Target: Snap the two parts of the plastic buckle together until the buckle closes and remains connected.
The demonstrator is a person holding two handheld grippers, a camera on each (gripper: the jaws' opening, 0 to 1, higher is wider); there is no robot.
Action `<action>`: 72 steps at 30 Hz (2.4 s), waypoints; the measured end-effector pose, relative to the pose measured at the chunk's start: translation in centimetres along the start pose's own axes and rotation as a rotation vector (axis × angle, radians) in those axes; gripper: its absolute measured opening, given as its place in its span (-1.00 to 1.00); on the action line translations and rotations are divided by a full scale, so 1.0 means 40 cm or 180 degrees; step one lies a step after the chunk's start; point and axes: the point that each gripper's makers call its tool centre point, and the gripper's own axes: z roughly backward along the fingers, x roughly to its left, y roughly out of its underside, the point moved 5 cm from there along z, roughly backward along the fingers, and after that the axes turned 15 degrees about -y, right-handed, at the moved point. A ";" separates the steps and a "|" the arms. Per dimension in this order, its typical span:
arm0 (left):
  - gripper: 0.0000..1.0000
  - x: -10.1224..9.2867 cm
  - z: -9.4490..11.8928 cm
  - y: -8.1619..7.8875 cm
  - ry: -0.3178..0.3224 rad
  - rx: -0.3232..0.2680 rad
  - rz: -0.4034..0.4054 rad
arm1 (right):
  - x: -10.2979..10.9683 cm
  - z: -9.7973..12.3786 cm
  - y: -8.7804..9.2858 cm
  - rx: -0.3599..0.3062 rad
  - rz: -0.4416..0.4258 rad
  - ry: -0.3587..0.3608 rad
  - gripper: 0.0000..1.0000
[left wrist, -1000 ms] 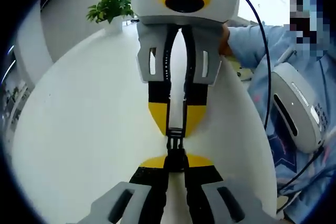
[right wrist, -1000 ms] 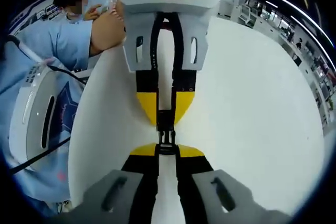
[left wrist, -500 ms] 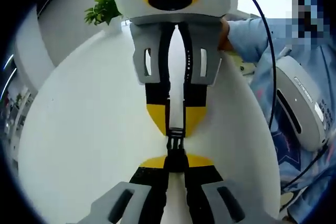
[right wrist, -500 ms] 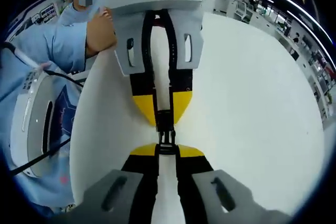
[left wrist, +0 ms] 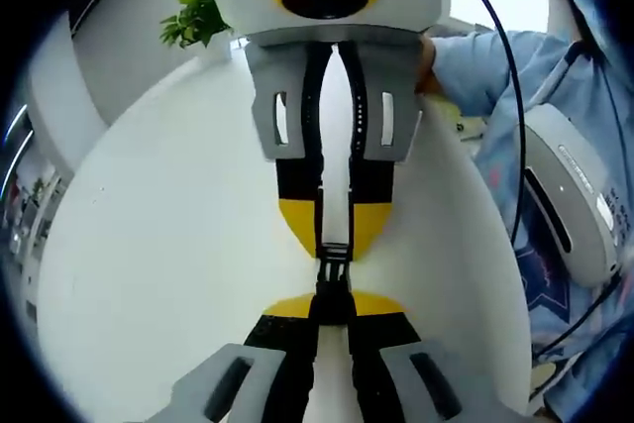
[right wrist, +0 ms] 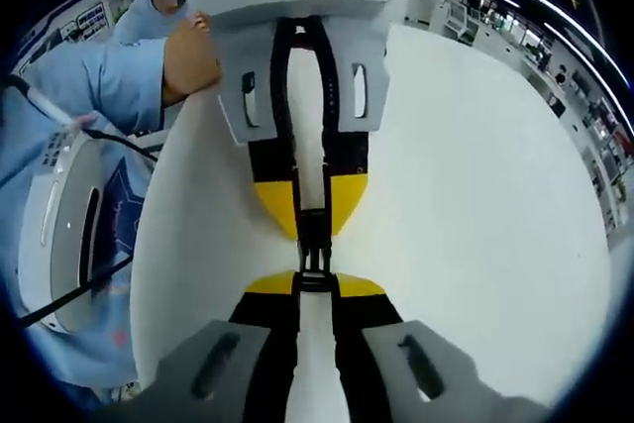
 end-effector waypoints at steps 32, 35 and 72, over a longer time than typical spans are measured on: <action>-0.76 0.003 -0.005 -0.001 0.0237 -0.0323 -0.0087 | 0.021 -0.017 0.021 -0.0064 0.0366 -0.0210 -0.76; -0.71 0.006 0.001 0.002 0.0199 -0.0310 -0.0173 | 0.022 -0.015 0.021 -0.0068 0.0358 -0.0209 -0.76; -0.76 0.006 0.001 0.027 0.0268 -0.0188 0.0076 | 0.022 -0.017 0.031 -0.0076 0.0328 -0.0185 -0.76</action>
